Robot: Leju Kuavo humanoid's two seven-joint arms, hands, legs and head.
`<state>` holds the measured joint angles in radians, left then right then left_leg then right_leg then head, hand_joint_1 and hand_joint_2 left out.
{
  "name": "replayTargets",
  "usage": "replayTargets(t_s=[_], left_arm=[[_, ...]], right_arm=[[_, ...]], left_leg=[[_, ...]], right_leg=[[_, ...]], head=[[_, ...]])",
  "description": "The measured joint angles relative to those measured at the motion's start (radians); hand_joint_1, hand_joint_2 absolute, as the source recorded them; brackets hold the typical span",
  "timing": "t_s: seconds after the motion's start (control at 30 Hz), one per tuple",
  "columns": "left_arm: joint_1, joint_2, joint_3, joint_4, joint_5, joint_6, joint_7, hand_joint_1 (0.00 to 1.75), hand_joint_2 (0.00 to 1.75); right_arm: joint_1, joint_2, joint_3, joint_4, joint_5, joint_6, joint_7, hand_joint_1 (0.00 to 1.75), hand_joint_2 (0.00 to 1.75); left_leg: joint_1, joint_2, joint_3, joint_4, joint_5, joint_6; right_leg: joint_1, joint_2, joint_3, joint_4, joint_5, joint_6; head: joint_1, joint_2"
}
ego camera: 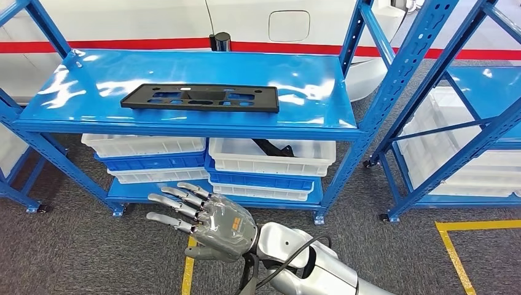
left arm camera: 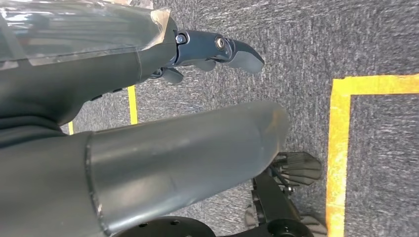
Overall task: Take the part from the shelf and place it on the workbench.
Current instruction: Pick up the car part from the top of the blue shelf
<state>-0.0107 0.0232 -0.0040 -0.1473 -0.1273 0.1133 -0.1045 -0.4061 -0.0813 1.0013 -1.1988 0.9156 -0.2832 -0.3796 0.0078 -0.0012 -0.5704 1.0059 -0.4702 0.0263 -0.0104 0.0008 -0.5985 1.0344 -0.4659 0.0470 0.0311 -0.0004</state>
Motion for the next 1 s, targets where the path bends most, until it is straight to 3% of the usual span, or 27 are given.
replayTargets(t_s=[0.07, 0.17, 0.23, 0.3, 0.33, 0.37, 0.43, 0.5, 0.57, 0.67, 0.73, 0.8, 0.83, 0.87, 0.9, 0.93, 1.0], left_arm=[[0.0, 0.0, 0.0, 0.0, 0.0, 0.0, -0.002, 0.0, 0.0], [0.0, -0.001, 0.001, 0.0, 0.0, 0.001, -0.004, 0.0, 0.0], [0.0, -0.002, 0.001, 0.0, 0.0, 0.001, -0.005, 0.0, 0.0], [0.002, -0.003, 0.002, 0.0, 0.001, 0.002, -0.006, 0.0, 0.0], [0.003, -0.002, 0.003, 0.0, 0.001, 0.002, -0.006, 0.0, 0.0], [0.004, -0.002, 0.003, 0.0, 0.001, 0.002, -0.007, 0.0, 0.0], [0.004, -0.002, 0.004, 0.0, 0.001, 0.003, -0.009, 0.0, 0.0], [0.003, -0.001, 0.004, 0.0, 0.0, 0.004, -0.012, 0.0, 0.0], [0.003, -0.001, 0.004, 0.0, 0.0, 0.004, -0.014, 0.0, 0.0], [0.004, -0.002, 0.004, 0.0, -0.001, 0.005, -0.015, 0.0, 0.0], [0.003, -0.001, 0.004, 0.0, -0.001, 0.005, -0.015, 0.0, 0.0], [0.003, -0.001, 0.004, 0.0, -0.001, 0.005, -0.016, 0.0, 0.0], [0.003, -0.001, 0.004, 0.0, -0.001, 0.005, -0.016, 0.0, 0.0], [0.003, -0.001, 0.004, 0.0, -0.001, 0.005, -0.016, 0.0, 0.0], [0.003, -0.002, 0.004, 0.0, -0.001, 0.005, -0.016, 0.0, 0.0], [0.003, -0.002, 0.004, 0.0, -0.001, 0.005, -0.016, 0.0, 0.0], [0.003, -0.003, 0.004, 0.0, -0.002, 0.005, -0.017, 0.0, 0.0]], right_arm=[[0.0, 0.001, 0.0, 0.0, 0.002, 0.0, 0.0, 0.0, 1.75], [-0.001, 0.005, -0.001, 0.001, 0.006, 0.0, 0.0, 0.0, 1.75], [-0.004, 0.01, -0.001, 0.002, 0.007, 0.0, 0.0, 0.0, 1.75], [-0.005, 0.012, 0.0, 0.005, 0.008, 0.002, 0.0, 0.0, 1.75], [-0.005, 0.012, 0.0, 0.007, 0.009, 0.002, 0.0, 0.0, 1.75], [-0.005, 0.012, 0.001, 0.008, 0.01, 0.002, 0.0, 0.0, 1.75], [-0.005, 0.013, 0.001, 0.009, 0.012, 0.001, 0.0, 0.0, 1.75], [-0.005, 0.015, 0.0, 0.01, 0.013, 0.001, 0.0, 0.0, 1.75], [-0.005, 0.015, 0.0, 0.011, 0.014, 0.001, 0.0, 0.0, 1.75], [-0.006, 0.015, -0.001, 0.012, 0.015, 0.0, 0.0, 0.0, 1.75], [-0.006, 0.015, -0.002, 0.013, 0.015, 0.0, 0.0, 0.0, 1.75], [-0.005, 0.013, -0.001, 0.015, 0.014, 0.0, 0.0, 0.0, 1.75], [-0.003, 0.012, -0.001, 0.016, 0.014, 0.0, 0.0, 0.0, 1.75], [-0.002, 0.011, -0.001, 0.017, 0.014, 0.0, 0.0, 0.0, 1.75], [-0.002, 0.01, -0.001, 0.018, 0.014, 0.0, 0.0, 0.0, 1.75], [-0.003, 0.01, -0.001, 0.019, 0.014, 0.0, 0.0, 0.0, 1.75], [-0.005, 0.01, -0.001, 0.021, 0.014, 0.001, 0.0, 0.0, 1.75]], left_leg=[[-0.003, 0.001, 0.001, 0.0, -0.003, -0.009], [0.003, 0.002, -0.008, 0.02, -0.021, -0.023], [0.006, 0.001, -0.054, 0.115, -0.071, -0.033], [0.009, 0.0, -0.122, 0.244, -0.121, -0.04], [0.011, 0.0, -0.145, 0.276, -0.122, -0.043], [0.013, 0.0, -0.149, 0.272, -0.105, -0.044], [0.019, 0.001, -0.103, 0.163, -0.031, -0.045], [0.02, -0.001, -0.044, 0.047, 0.011, -0.043], [0.014, -0.003, -0.024, 0.012, 0.007, -0.036], [0.011, -0.002, -0.018, 0.005, 0.008, -0.013], [0.013, 0.0, -0.011, 0.001, 0.007, 0.001], [0.01, 0.0, -0.008, 0.002, 0.002, 0.009], [0.009, 0.0, -0.006, 0.002, 0.0, 0.011], [0.008, -0.001, -0.002, 0.002, -0.004, 0.011], [0.008, -0.003, 0.004, 0.002, -0.008, 0.01], [0.008, -0.004, 0.011, 0.002, -0.014, 0.008], [0.005, -0.005, 0.024, 0.003, -0.027, -0.001]], right_leg=[[0.004, 0.001, 0.013, -0.026, 0.007, -0.013], [-0.004, 0.004, 0.018, -0.031, 0.009, -0.033], [-0.009, 0.004, 0.024, -0.034, 0.007, -0.045], [-0.009, 0.004, 0.027, -0.034, 0.003, -0.053], [-0.008, 0.005, 0.028, -0.034, 0.002, -0.054], [-0.008, 0.007, 0.031, -0.033, 0.0, -0.054], [-0.01, 0.011, 0.039, -0.033, -0.006, -0.049], [-0.004, 0.013, 0.044, -0.032, -0.013, -0.038], [0.001, 0.014, 0.044, -0.033, -0.017, -0.026], [-0.004, 0.012, 0.036, -0.02, -0.026, -0.011], [-0.006, 0.009, -0.011, 0.068, -0.061, -0.011], [-0.006, 0.009, -0.093, 0.21, -0.105, -0.014], [-0.006, 0.009, -0.124, 0.257, -0.113, -0.011], [-0.006, 0.009, -0.136, 0.265, -0.103, -0.006], [-0.006, 0.008, -0.127, 0.232, -0.079, 0.002], [-0.006, 0.007, -0.1, 0.166, -0.044, 0.008], [-0.003, 0.003, -0.04, 0.032, 0.01, 0.008]], head=[[-0.001, 0.0], [-0.001, 0.0], [-0.002, 0.0], [-0.003, 0.0], [-0.003, 0.0], [-0.003, 0.0], [-0.003, 0.0], [-0.003, 0.0], [-0.002, 0.0], [-0.002, 0.0], [0.0, 0.0], [0.001, 0.0], [0.001, 0.0], [0.001, 0.0], [0.001, 0.0], [0.001, 0.0], [0.001, 0.0]])
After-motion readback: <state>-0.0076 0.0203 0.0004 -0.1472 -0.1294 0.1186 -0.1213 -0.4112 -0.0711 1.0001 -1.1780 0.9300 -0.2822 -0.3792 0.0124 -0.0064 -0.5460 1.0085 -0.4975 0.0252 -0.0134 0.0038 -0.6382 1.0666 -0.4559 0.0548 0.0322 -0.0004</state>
